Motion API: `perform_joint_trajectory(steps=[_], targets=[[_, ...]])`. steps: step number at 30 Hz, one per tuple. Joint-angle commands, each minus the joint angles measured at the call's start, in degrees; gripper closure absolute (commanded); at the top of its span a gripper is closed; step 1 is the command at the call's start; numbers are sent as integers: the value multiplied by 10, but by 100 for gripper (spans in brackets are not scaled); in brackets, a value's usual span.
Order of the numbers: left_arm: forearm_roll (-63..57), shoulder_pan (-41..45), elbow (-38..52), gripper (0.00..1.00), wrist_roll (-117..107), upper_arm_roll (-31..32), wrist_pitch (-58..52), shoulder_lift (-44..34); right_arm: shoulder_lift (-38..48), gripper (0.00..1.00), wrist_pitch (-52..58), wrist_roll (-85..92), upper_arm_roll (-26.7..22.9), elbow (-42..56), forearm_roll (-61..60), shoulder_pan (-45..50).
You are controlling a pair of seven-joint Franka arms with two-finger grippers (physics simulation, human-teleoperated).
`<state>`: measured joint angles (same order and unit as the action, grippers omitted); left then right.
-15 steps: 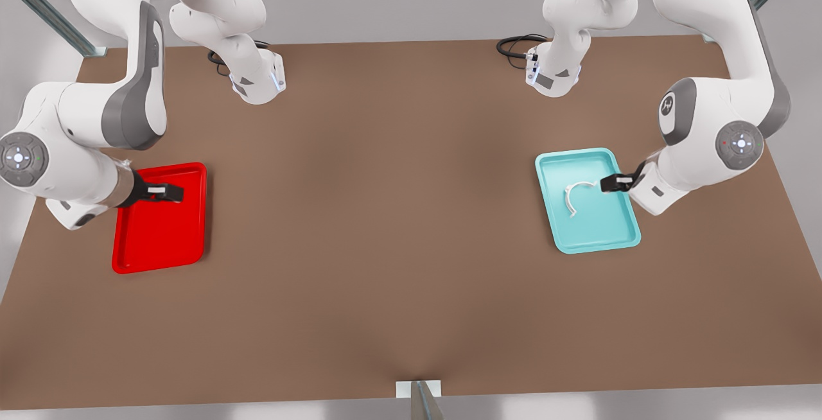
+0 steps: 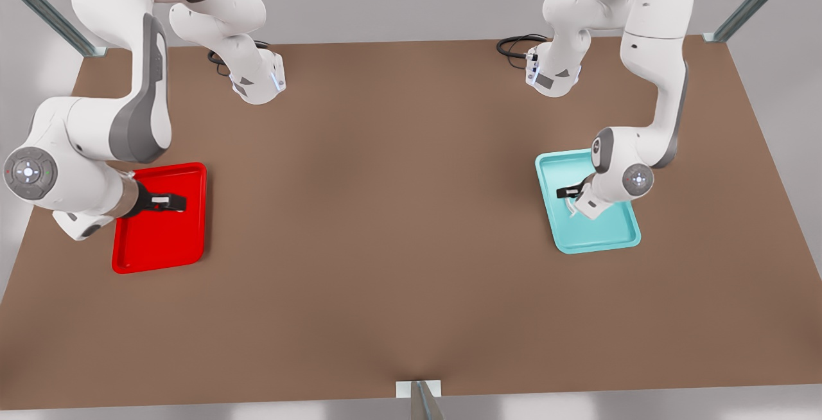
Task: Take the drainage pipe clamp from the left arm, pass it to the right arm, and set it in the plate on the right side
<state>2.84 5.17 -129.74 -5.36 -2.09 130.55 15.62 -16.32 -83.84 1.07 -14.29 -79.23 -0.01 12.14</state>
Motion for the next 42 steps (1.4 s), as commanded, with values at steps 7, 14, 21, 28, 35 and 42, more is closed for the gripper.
perform_joint_trajectory(steps=[7, 14, 21, 28, 35, 42], targets=[[12, -23, -57, 0, -10, 0, 235, 26, -8, 0, -3, 13, 1, -1, -3, -3], [12, -20, -67, 28, -10, 0, 232, 37, -13, 0, -4, 20, 1, -1, -6, -12], [12, -10, -66, 28, -25, 0, 223, 37, -13, 0, -4, 20, 1, -5, -7, -12], [12, -10, -65, 54, -37, 0, 217, 38, -17, 0, -4, 21, 0, -5, -16, -12], [12, -9, -64, 53, -38, 0, 192, 41, -17, 0, -4, 28, 1, -5, -17, -16], [12, -6, -63, 71, -40, 0, 194, 44, -20, 0, -4, 28, 1, -5, -23, -17]])
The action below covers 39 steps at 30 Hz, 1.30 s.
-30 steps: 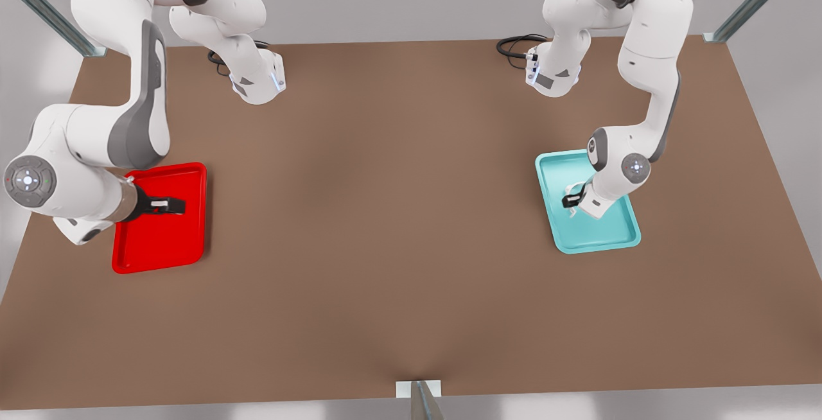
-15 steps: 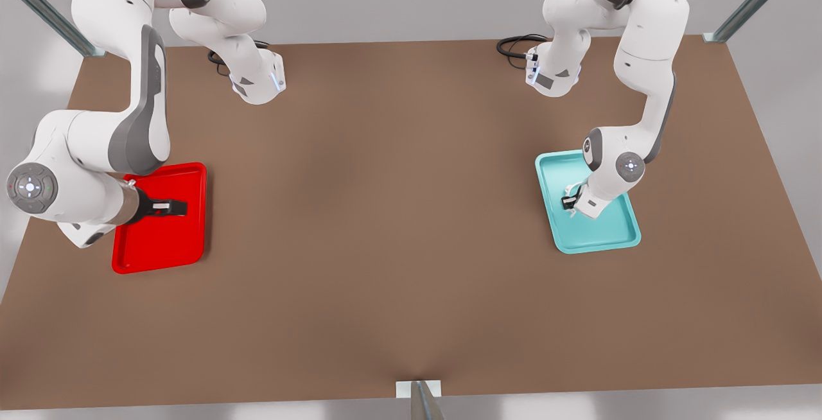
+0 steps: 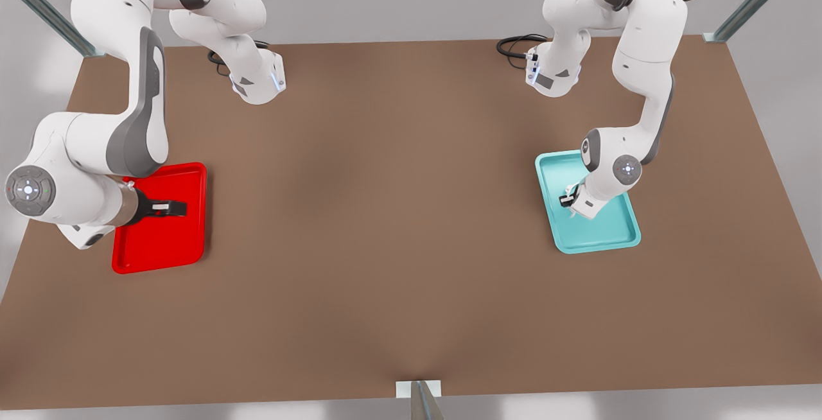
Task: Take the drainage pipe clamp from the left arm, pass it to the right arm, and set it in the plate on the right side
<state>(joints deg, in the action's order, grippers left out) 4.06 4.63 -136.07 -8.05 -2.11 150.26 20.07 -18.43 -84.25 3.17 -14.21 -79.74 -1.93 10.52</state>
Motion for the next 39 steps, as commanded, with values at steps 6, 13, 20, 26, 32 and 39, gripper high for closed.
perform_joint_trajectory(steps=[6, 13, 20, 26, 32, 39], targets=[[0, 0, 1, 75, -12, 0, -3, 1, 1, 0, 0, 8, 0, 0, -5, -3], [0, 0, 2, 75, -12, 0, -3, 2, 0, 0, 0, 8, 0, -3, -8, -5], [0, 0, 5, 79, -13, 1, -4, 6, 0, 0, 0, 9, 0, -4, -11, -6], [0, 0, 15, 79, -10, 1, -6, 1, 0, 0, 0, 15, 0, -4, -11, -9], [-2, 38, 109, 79, -222, 2, -157, -65, -3, 0, 0, 15, 0, -4, -12, -9], [-9, 186, 643, 79, -859, 32, -485, 217, -25, 0, -9, 20, 6, -9, -113, 20]])
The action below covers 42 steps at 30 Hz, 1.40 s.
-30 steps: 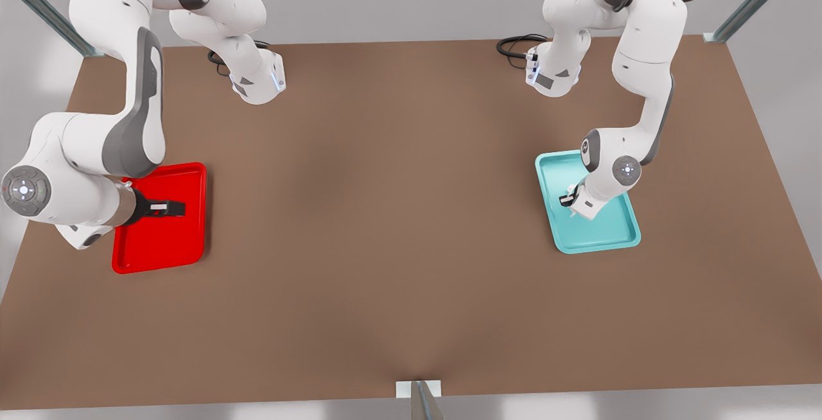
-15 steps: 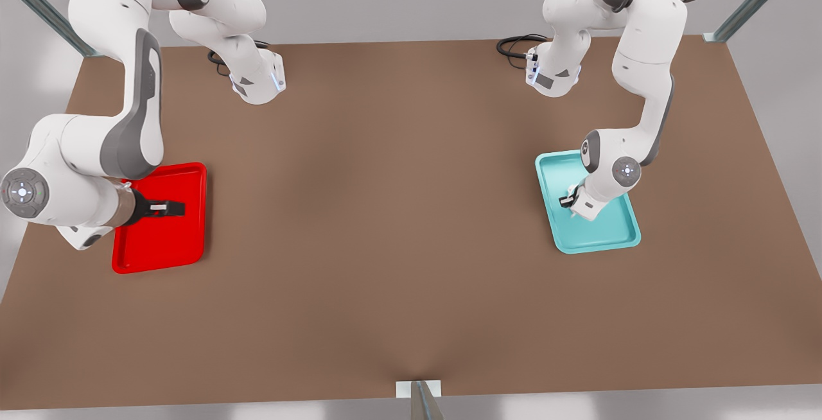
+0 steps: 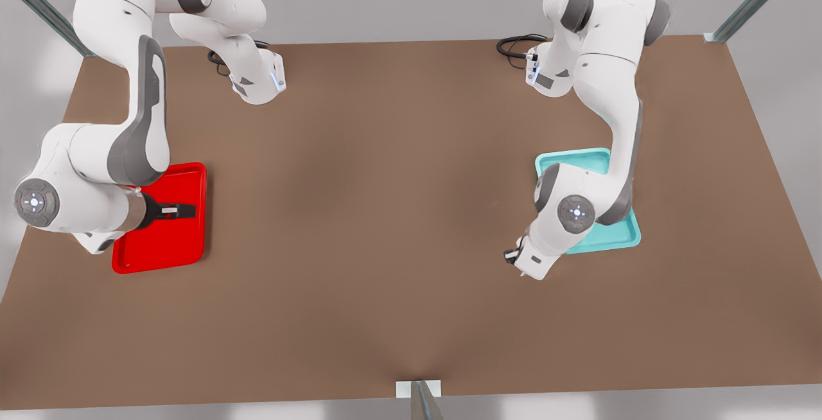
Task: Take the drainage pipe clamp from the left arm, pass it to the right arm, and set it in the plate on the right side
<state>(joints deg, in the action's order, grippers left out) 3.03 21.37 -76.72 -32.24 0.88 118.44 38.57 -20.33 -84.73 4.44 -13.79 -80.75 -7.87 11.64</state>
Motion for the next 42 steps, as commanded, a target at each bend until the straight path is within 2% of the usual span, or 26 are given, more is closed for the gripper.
perform_joint_trajectory(steps=[1, 3, 6, 8, 12, 22, 29, 34, 42], targets=[[15, 24, 97, 79, -691, 24, -160, 53, -13, 0, -53, 7, 2, 2, -63, 51], [21, 52, 158, 79, -819, 61, -137, 89, -30, 0, -143, 6, 2, 2, -71, 124], [21, 81, 167, 79, -1019, 61, -117, 95, -35, 0, -192, 8, 2, -5, -96, 129], [22, 92, 188, 79, -1093, 62, -105, 106, -16, 0, -251, 27, 3, -55, -125, 134], [22, 111, 204, 79, -1092, 63, -81, 118, -13, 0, -331, 124, 24, -96, -175, 139], [20, 121, 206, 79, -1091, 62, -61, 128, -21, 0, -432, 124, 27, -143, -221, 205], [18, 123, 206, 79, -1083, 62, -40, 133, -17, 0, -426, 224, 28, -165, -221, 247], [9, 125, 206, 79, -842, 62, -40, 135, -30, 0, -435, 227, 31, -157, -220, 277], [10, 130, 206, 79, -847, 62, -38, 134, -48, 0, -480, 225, 31, -152, -232, 305]])
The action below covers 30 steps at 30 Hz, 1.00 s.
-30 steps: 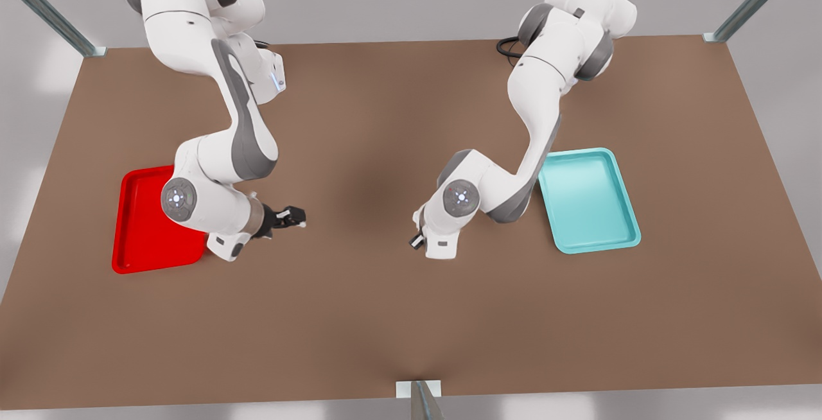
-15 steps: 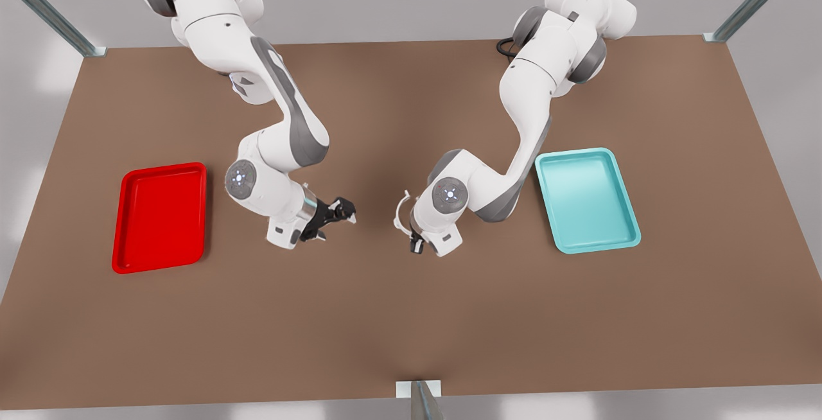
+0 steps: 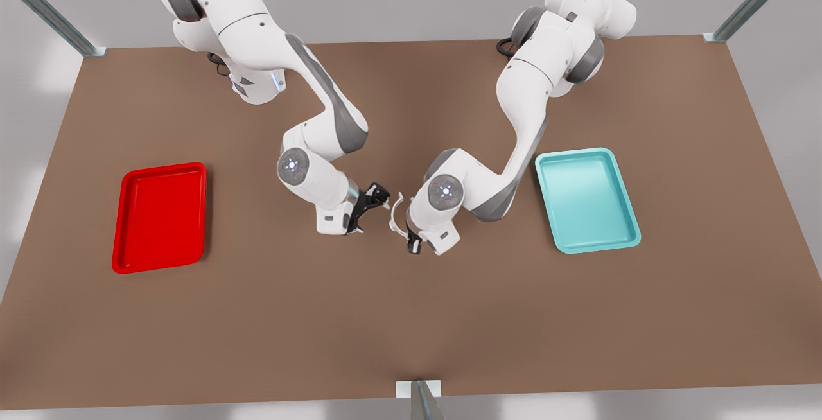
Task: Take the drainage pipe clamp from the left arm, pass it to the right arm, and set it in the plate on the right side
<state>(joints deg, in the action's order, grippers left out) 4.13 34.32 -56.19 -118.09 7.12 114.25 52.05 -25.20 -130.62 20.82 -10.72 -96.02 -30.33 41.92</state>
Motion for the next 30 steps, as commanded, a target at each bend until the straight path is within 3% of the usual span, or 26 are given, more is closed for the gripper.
perform_joint_trajectory(steps=[1, 30], targets=[[-1, 1, 0, 79, 4, 0, 3, -1, 1, 0, -22, 61, 0, 0, -9, 4], [-2, 7, 1, 79, -71, -4, 10, -3, -43, 0, -70, 62, 0, -9, -39, 46]])
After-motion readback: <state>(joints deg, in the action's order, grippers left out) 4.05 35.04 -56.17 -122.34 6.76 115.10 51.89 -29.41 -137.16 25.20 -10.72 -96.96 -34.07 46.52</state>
